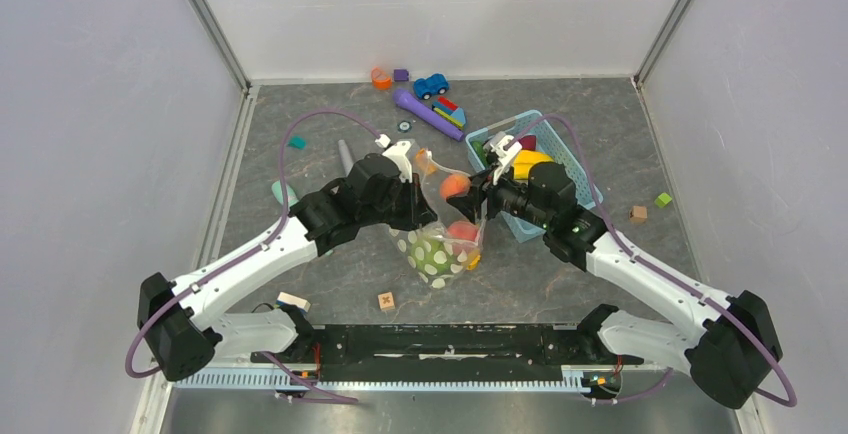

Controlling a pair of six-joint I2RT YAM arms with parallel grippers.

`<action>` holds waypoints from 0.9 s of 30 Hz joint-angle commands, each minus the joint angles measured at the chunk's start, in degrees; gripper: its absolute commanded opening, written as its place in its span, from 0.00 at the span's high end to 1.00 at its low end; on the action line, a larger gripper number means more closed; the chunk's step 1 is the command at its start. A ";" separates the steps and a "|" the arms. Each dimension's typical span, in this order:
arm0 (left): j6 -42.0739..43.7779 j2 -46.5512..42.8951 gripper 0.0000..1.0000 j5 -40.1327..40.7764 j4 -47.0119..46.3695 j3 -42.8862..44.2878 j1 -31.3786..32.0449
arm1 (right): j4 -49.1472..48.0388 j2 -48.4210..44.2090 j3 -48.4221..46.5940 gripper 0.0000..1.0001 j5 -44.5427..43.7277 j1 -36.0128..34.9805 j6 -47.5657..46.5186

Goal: Place the food in the zip-top bag and seal the zipper
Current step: Place the fake fruit in the zipper food storage bag.

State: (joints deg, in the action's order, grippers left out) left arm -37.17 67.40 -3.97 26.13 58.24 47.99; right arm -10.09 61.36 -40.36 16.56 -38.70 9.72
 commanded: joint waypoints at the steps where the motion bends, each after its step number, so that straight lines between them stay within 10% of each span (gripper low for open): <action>1: 2.13 -2.28 0.91 -2.44 -3.65 -0.79 0.00 | 2.44 0.99 -3.90 0.47 -9.11 -1.06 -1.01; 10: 2.29 -2.80 0.91 -2.16 -4.25 -1.11 0.02 | 5.09 2.50 -6.20 0.35 -11.59 -3.82 -2.43; 16: 2.49 -2.86 0.90 -1.83 -4.15 -1.20 0.00 | 4.66 1.71 -6.40 0.02 -8.23 -4.01 -3.04; 27: 2.58 -2.83 0.89 -0.98 -3.87 -1.28 0.00 | 3.55 -2.31 -6.93 0.02 -5.20 -4.02 -4.04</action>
State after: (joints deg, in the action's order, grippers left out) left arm -36.56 65.82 -5.02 23.88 56.93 47.99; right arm -4.45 62.30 -44.25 9.93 -42.39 7.03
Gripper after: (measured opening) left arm 0.103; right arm 0.979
